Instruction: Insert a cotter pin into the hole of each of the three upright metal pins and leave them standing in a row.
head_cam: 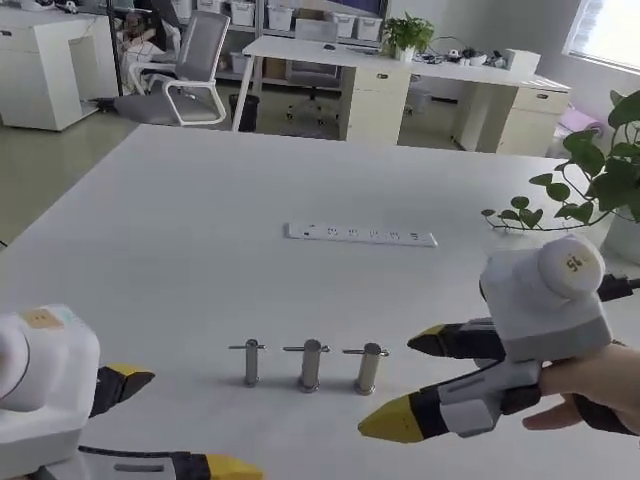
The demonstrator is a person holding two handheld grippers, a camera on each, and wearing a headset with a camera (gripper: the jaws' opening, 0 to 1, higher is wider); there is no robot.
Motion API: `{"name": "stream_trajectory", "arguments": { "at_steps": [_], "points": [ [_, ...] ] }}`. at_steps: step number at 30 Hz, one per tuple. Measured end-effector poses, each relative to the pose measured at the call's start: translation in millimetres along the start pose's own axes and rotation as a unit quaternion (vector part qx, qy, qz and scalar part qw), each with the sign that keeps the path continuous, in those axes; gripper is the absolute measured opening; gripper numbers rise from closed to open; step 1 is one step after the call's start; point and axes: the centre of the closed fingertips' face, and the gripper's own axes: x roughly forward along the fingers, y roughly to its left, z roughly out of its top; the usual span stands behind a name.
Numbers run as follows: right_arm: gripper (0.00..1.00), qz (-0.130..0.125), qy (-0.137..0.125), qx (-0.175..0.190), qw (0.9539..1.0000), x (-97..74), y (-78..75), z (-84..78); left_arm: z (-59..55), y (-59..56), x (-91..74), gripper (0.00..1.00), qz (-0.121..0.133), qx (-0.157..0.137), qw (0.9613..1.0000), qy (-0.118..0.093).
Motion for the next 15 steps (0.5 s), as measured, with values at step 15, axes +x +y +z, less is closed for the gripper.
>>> {"name": "stream_trajectory", "arguments": {
  "at_steps": [15],
  "points": [
    [0.99, -0.06, 0.004, -0.006, 0.9982, -21.7, 11.3, -15.7, 2.0, -3.0, -13.6, 0.97, 0.039, 0.009, 0.9992, -0.004]
  ]
}}
